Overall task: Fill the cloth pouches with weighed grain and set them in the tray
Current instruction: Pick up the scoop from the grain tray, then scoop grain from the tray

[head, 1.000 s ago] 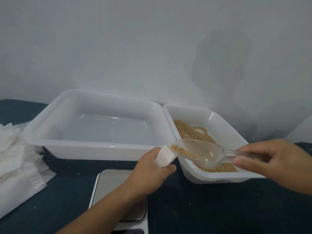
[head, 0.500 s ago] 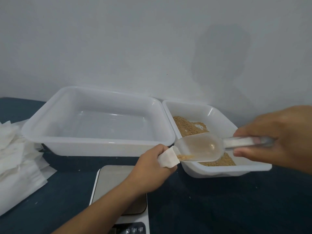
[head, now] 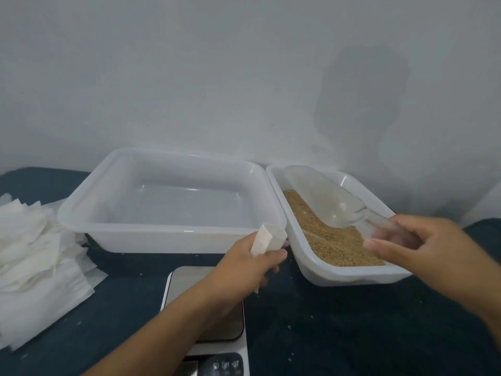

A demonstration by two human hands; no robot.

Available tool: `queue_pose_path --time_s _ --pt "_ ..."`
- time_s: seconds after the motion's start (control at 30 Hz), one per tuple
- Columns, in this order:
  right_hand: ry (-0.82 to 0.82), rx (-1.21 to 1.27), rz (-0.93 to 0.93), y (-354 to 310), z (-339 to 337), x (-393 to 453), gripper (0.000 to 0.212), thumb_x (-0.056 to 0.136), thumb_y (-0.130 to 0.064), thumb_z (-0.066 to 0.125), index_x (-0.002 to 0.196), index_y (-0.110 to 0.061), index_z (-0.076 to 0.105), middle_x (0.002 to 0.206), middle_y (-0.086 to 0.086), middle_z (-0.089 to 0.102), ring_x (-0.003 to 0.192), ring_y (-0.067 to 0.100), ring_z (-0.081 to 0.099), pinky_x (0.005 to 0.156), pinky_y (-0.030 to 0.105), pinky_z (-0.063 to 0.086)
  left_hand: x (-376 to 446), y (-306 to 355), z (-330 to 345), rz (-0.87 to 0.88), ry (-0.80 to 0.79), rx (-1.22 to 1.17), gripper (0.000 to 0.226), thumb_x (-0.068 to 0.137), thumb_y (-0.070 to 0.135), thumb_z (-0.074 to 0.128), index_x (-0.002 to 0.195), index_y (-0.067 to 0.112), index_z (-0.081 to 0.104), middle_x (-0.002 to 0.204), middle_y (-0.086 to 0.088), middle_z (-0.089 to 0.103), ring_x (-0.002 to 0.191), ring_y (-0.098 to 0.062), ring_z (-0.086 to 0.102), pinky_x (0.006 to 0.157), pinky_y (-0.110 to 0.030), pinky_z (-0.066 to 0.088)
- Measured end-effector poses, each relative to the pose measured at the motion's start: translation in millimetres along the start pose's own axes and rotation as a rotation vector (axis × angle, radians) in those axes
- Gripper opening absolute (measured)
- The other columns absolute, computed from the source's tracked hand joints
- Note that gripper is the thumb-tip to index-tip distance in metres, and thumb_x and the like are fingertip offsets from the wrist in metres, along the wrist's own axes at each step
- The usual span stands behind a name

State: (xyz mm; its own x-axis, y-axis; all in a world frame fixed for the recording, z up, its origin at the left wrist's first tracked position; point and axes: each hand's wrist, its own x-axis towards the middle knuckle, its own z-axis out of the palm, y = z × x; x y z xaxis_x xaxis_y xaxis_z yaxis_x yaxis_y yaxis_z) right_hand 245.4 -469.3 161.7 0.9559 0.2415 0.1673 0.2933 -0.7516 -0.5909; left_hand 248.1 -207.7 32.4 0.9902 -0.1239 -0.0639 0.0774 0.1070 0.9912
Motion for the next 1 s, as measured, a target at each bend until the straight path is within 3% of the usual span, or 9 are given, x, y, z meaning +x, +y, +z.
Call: queue_pose_path --time_s 0.13,0.23,0.3,0.43,0.57,0.67,0.77,0.87,1.0 --pt "-0.071 0.388 0.034 -1 65 6 0.041 0.066 -0.061 0.086 0.094 -0.035 0.072 0.089 -0.004 0.073 0.069 0.001 0.065 0.062 0.028 0.054 -18 7 -15 -0.024 -0.151 -0.179 0.028 0.085 0.033 0.060 0.105 0.027 0.080 0.096 -0.001 0.071 0.081 -0.011 0.063 0.059 -0.025 0.045" --pt "-0.176 0.539 -0.053 -17 108 18 0.037 0.071 -0.047 0.082 0.106 -0.046 0.072 0.113 -0.020 0.074 0.080 0.003 0.071 0.055 0.021 0.052 -30 7 -32 -0.107 -0.232 -0.272 0.033 0.085 0.030 0.058 0.107 0.017 0.080 0.102 -0.008 0.070 0.083 -0.015 0.064 0.062 -0.027 0.046" --pt "-0.240 0.566 -0.105 -25 130 28 0.038 0.075 -0.042 0.083 0.110 -0.036 0.071 0.118 -0.020 0.073 0.081 0.006 0.072 0.052 0.019 0.049 -37 6 -44 -0.158 -0.302 -0.304 0.034 0.083 0.029 0.062 0.108 0.014 0.078 0.104 -0.013 0.069 0.085 -0.018 0.064 0.064 -0.028 0.048" --pt "-0.314 0.606 -0.196 -38 159 38 0.020 0.087 -0.025 0.082 0.086 -0.023 0.062 0.070 0.000 0.070 0.055 0.013 0.062 0.049 0.020 0.046 -48 7 -60 -0.163 -0.371 -0.310 0.038 0.080 0.033 0.069 0.113 0.016 0.075 0.106 -0.012 0.066 0.089 -0.019 0.063 0.067 -0.028 0.049" --pt "-0.244 0.605 -0.268 -49 171 36 0.024 0.084 -0.037 0.082 0.077 -0.033 0.059 0.074 0.001 0.068 0.057 0.008 0.063 0.052 0.015 0.047 -56 3 -77 -0.028 -0.288 -0.137 0.033 0.093 0.037 0.069 0.124 0.024 0.071 0.118 -0.012 0.069 0.110 -0.023 0.066 0.094 -0.039 0.058" --pt "-0.175 0.610 -0.275 -53 175 35 0.027 0.078 -0.042 0.081 0.073 -0.035 0.056 0.082 0.006 0.067 0.059 0.003 0.057 0.054 0.014 0.047 -63 -2 -91 0.176 -0.169 0.113 0.034 0.097 0.035 0.069 0.131 0.028 0.068 0.129 -0.010 0.070 0.127 -0.024 0.063 0.109 -0.047 0.051" --pt "-0.164 0.656 -0.261 -54 178 32 0.027 0.078 -0.039 0.082 0.072 -0.034 0.056 0.082 0.012 0.065 0.057 0.005 0.053 0.053 0.016 0.045 -66 -5 -99 0.297 0.014 0.250 0.025 0.092 0.037 0.072 0.116 0.032 0.076 0.116 0.000 0.077 0.110 -0.017 0.072 0.093 -0.028 0.056" --pt "-0.157 0.670 -0.239 -50 181 29 0.028 0.082 -0.030 0.082 0.071 -0.032 0.056 0.081 0.010 0.065 0.055 0.004 0.053 0.053 0.015 0.045 -65 -14 -108 0.320 0.191 0.320 0.023 0.087 0.044 0.071 0.100 0.026 0.079 0.091 -0.001 0.078 0.085 -0.016 0.073 0.078 -0.030 0.057" --pt "-0.167 0.617 -0.197 -42 187 25 0.027 0.085 -0.027 0.084 0.078 -0.024 0.058 0.080 0.004 0.067 0.058 0.002 0.057 0.053 0.016 0.046 -71 -20 -117 0.273 0.145 0.330 0.024 0.086 0.048 0.073 0.095 0.026 0.078 0.086 -0.002 0.076 0.079 -0.011 0.070 0.074 -0.023 0.054"
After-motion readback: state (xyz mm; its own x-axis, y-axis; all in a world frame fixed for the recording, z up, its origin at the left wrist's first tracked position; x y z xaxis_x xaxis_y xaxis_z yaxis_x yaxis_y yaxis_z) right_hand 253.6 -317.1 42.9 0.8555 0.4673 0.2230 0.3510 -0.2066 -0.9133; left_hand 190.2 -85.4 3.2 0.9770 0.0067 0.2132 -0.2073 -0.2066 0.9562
